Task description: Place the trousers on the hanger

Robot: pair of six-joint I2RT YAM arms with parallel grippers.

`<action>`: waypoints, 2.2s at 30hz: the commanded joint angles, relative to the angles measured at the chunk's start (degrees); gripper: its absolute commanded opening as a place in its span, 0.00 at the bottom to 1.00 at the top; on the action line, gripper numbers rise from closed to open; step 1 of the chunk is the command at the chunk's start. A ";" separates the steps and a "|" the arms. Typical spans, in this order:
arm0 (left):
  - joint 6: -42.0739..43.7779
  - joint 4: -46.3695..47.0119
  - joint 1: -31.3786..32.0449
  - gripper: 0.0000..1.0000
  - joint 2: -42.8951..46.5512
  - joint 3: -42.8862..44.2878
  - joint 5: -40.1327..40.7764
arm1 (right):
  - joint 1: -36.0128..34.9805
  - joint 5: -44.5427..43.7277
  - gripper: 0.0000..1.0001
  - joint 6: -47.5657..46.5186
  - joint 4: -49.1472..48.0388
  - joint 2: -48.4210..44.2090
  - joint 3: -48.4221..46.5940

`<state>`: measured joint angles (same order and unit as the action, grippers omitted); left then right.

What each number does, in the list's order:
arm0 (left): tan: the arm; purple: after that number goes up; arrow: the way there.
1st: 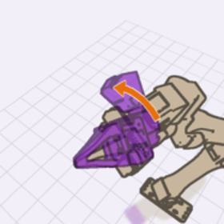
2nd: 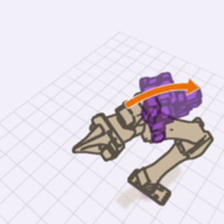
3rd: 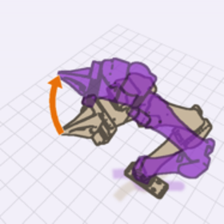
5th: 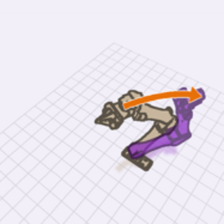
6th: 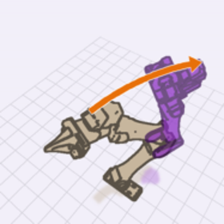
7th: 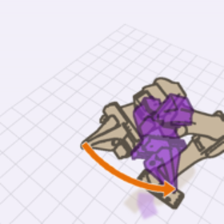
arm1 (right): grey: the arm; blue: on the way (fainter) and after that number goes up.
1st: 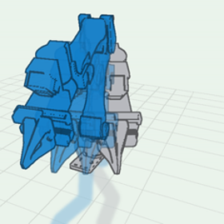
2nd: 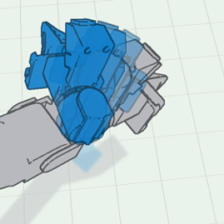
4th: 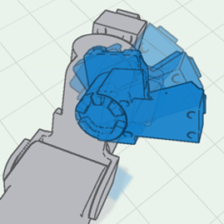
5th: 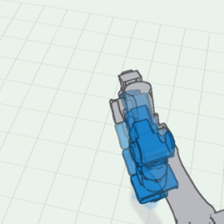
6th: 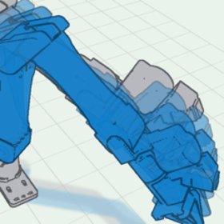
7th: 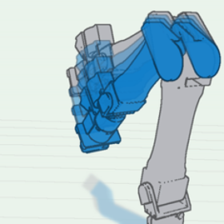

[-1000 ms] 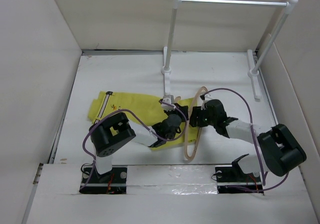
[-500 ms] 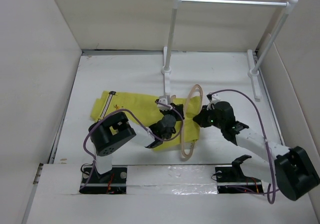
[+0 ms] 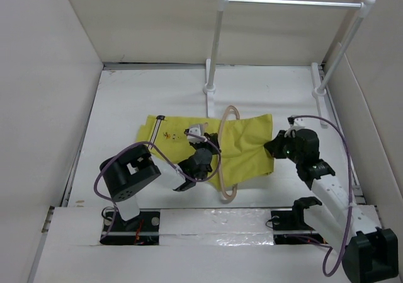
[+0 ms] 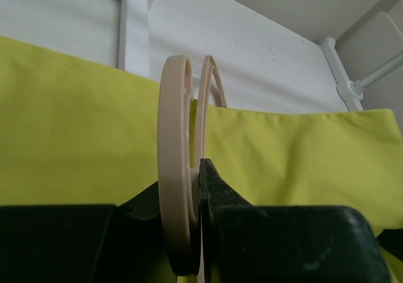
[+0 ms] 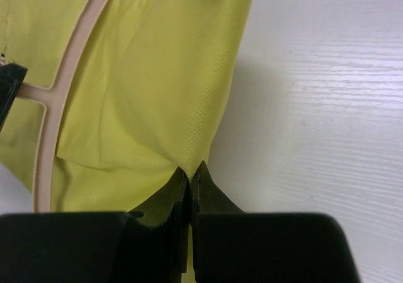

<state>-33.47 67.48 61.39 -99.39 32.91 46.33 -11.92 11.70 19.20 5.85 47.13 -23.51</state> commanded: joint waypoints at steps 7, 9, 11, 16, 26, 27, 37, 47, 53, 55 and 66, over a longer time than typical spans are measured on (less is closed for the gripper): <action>4.21 -5.61 -0.39 0.00 7.37 -6.18 4.83 | 9.46 0.42 0.00 -1.36 0.13 -4.16 -2.59; 4.56 -6.13 -0.39 0.00 8.51 -6.71 4.57 | 10.86 1.12 0.00 -1.27 -0.83 -2.93 -3.03; 4.65 -6.57 -0.39 0.00 9.21 -7.15 4.30 | 11.39 2.35 0.00 -1.01 -2.32 -1.79 -3.38; 7.27 -7.98 0.22 0.00 10.10 -6.45 5.09 | 12.10 1.39 0.00 -0.83 -4.35 1.37 -4.35; 13.16 -7.45 2.51 0.00 4.84 0.57 2.27 | 13.68 11.13 0.00 1.37 -11.47 8.67 -9.53; 13.52 -7.98 3.03 0.00 4.48 1.45 2.63 | 13.68 10.89 0.00 1.19 -10.86 8.15 -10.24; 15.28 -11.93 2.42 0.00 5.79 0.93 5.97 | 17.81 6.66 0.00 -0.39 -6.37 5.24 -12.97; 15.98 -10.10 3.12 0.00 9.31 3.39 5.35 | 17.81 9.57 0.00 -0.74 -7.86 6.48 -7.62; 20.64 -9.04 3.65 0.00 11.41 7.08 5.36 | 17.81 9.48 0.14 -0.83 -8.40 6.57 -3.83; 20.21 -9.47 4.18 0.00 12.55 7.26 4.92 | 17.81 10.00 0.46 -1.27 -8.31 5.69 -3.83; 21.43 -13.16 6.03 0.00 18.01 13.93 2.37 | 1.31 7.01 0.25 0.38 4.87 -9.15 -11.30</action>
<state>-12.95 49.39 66.96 -85.41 41.71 49.50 -5.56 19.03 17.50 8.54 41.80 -32.10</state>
